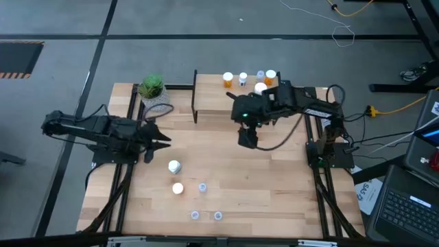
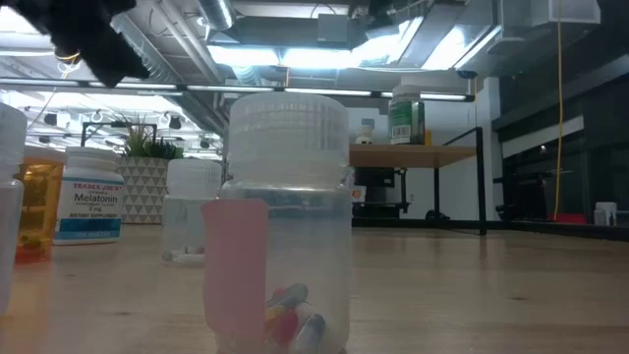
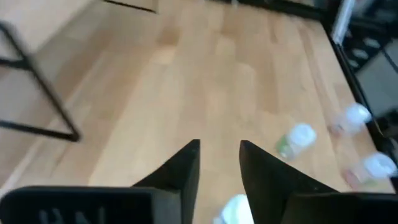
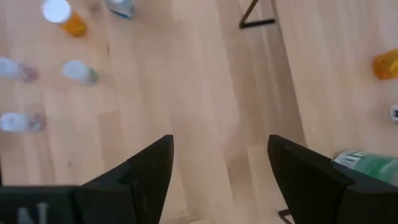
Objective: Pick and place medicine bottles onto shelf by color
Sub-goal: Put the white pill bottle on the shelf
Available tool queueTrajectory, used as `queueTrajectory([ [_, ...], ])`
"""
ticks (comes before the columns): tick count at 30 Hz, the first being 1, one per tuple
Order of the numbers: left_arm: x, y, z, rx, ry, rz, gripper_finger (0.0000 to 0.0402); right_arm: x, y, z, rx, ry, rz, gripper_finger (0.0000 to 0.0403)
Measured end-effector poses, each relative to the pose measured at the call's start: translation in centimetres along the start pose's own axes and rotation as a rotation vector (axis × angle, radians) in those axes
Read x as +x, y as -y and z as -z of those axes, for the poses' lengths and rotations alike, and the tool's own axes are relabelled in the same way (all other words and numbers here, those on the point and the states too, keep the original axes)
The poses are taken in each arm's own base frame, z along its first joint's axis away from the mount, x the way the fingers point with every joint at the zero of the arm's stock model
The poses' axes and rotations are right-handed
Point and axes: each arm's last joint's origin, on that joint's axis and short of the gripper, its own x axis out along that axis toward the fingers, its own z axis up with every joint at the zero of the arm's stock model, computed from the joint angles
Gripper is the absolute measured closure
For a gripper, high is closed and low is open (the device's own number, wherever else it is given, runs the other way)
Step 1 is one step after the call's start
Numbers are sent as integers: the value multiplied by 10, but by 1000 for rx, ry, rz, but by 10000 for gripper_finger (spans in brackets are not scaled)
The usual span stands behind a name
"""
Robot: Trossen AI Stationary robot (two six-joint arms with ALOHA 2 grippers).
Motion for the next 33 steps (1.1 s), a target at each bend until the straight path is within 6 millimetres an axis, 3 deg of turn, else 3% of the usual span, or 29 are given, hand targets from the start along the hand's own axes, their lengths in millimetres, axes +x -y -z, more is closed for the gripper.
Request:
queueTrajectory([
  [4, 11, 7, -10, -16, -68, 56, 257, -30, 8, 11, 1, 77, 28, 141],
  [10, 24, 11, -3, -133, -209, 117, 205, -81, 28, 35, 6, 211, 97, 141],
  [13, 27, 11, 0, -182, -250, 98, 192, -97, 37, 45, 28, 257, 135, 141],
  [16, 30, 15, 1, -124, -276, 137, 190, -109, 41, 53, 13, 285, 140, 141],
  [22, 38, 29, 9, 86, -335, 206, 192, -116, 43, 58, -41, 300, 142, 141],
  [33, 58, 39, 23, 175, -428, 100, 193, -115, 41, 57, -63, 292, 97, 141],
])
